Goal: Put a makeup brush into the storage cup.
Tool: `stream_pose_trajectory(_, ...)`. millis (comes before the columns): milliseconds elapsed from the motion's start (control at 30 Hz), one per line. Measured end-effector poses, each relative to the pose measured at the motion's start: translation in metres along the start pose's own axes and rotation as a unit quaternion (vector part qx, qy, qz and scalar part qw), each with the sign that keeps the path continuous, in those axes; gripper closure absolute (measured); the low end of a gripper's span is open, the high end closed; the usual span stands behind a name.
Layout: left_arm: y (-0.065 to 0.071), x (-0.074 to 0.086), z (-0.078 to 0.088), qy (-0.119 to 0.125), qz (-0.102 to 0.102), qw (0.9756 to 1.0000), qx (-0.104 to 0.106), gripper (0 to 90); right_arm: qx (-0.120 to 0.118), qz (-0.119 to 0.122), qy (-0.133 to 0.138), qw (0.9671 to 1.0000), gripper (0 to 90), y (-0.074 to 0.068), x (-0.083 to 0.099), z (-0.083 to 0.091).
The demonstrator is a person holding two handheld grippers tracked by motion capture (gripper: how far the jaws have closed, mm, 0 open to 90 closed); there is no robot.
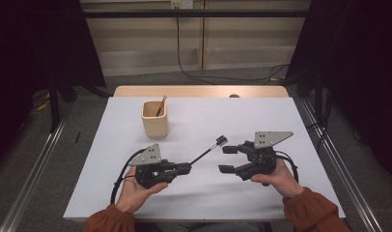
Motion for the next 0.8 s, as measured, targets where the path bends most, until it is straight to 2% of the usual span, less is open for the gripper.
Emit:
stream_pose_trajectory(200, 0.001, 0.000, -0.001, 0.002, 0.001, 1.0000, 0.001, 85.6, -0.013, 0.002, 0.003, 0.9999, 46.3, 0.000, -0.007, -0.010)
stream_pose_trajectory(333, 0.002, 0.000, -0.002, -0.001, -0.002, 1.0000, 0.001, 85.5, -0.013, 0.003, 0.002, 0.9999, 49.8, 0.000, -0.010, -0.015)
stream_pose_trajectory(500, 0.002, 0.001, -0.003, -0.003, -0.006, 1.0000, 0.002, 85.5, -0.011, -0.005, 0.006, 0.9999, 56.1, 0.001, -0.013, -0.018)
stream_pose_trajectory(800, 0.004, 0.003, -0.009, -0.011, -0.006, 0.9999, 0.005, 85.5, -0.015, -0.009, 0.012, 0.9998, 61.6, 0.001, -0.014, -0.017)
Point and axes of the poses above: each handheld gripper's, and its own axes: z roughly backward along the jaws, x roughly out of its underside, y roughly to its right, the point moved 3 cm from there along -z, roughly forward along the jaws, and after that the axes turned 15 degrees about -y, right-handed, at the moved point
